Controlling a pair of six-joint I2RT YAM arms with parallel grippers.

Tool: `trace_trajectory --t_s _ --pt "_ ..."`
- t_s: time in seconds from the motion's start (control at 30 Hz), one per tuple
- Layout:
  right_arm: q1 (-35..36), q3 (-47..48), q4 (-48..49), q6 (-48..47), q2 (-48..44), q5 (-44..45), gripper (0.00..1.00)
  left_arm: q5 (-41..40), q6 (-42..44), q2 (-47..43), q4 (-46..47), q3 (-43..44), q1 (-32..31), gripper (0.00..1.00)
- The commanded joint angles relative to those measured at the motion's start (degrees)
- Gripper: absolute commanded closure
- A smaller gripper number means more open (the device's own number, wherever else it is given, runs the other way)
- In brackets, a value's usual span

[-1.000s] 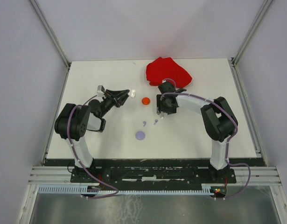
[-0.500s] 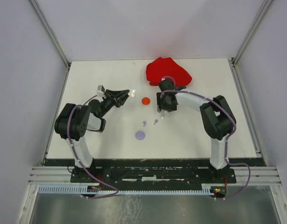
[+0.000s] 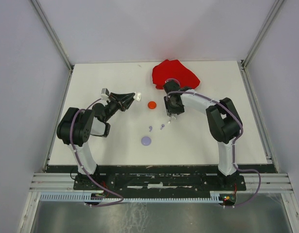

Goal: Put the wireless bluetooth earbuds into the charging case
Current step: Pick up the earbud from the center of the board.

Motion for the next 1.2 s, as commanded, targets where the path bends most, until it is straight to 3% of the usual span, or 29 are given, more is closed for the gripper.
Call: trace_trajectory --t_s 0.0,0.8,1.17 --pt "0.06 3.24 -2.69 -2.66 1.44 1.8 0.46 0.98 -0.94 -0.19 4.27 1.57 0.32 0.97" --pt "1.29 6.37 -6.24 -4.31 4.65 2.85 0.56 0.75 -1.51 1.22 5.62 1.13 0.32 0.97" --pt "1.27 7.09 -7.04 -4.57 5.32 2.59 0.66 0.72 -1.82 1.66 6.25 1.0 0.36 0.97"
